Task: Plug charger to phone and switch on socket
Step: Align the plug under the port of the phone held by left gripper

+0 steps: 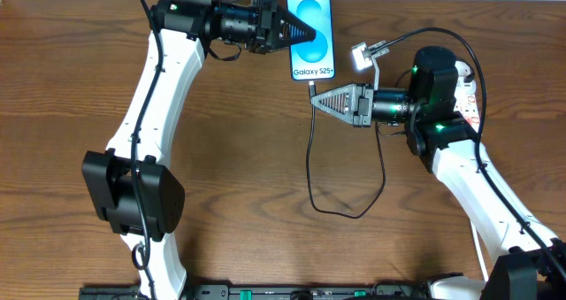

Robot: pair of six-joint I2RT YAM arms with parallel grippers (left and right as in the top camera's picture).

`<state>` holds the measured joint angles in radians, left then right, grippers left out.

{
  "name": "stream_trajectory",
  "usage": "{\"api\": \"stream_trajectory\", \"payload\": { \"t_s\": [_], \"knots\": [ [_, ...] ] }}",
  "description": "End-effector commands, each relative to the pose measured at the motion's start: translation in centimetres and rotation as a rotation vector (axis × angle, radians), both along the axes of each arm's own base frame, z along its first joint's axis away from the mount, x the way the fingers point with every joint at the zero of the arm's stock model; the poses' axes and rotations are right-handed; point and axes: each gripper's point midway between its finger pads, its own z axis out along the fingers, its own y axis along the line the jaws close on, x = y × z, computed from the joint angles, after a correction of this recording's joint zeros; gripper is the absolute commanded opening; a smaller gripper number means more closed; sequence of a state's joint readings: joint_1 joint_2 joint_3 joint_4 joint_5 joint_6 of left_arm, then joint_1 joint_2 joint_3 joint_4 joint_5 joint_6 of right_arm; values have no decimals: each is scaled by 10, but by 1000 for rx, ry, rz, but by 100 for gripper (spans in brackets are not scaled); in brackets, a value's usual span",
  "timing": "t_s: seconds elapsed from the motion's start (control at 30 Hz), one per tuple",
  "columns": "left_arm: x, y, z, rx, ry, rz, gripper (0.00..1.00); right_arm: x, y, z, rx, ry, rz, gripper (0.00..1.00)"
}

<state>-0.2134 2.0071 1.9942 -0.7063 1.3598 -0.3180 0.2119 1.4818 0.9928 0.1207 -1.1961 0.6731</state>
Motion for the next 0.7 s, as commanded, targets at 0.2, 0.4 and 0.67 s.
{"api": "stream_trajectory", "payload": {
  "t_s": [0.2, 0.4, 0.67],
  "knots": [
    [-4, -1, 15, -38, -37, -30, 7, 0, -4, 13, 15, -29, 1, 1],
    [-4, -1, 14, -35, -44, -28, 7, -2, -3, 21, 37, -50, 21, 1],
    [-3, -1, 14, -34, -44, -26, 7, -1, -5, 22, 40, -41, 15, 1]
  ]
}}
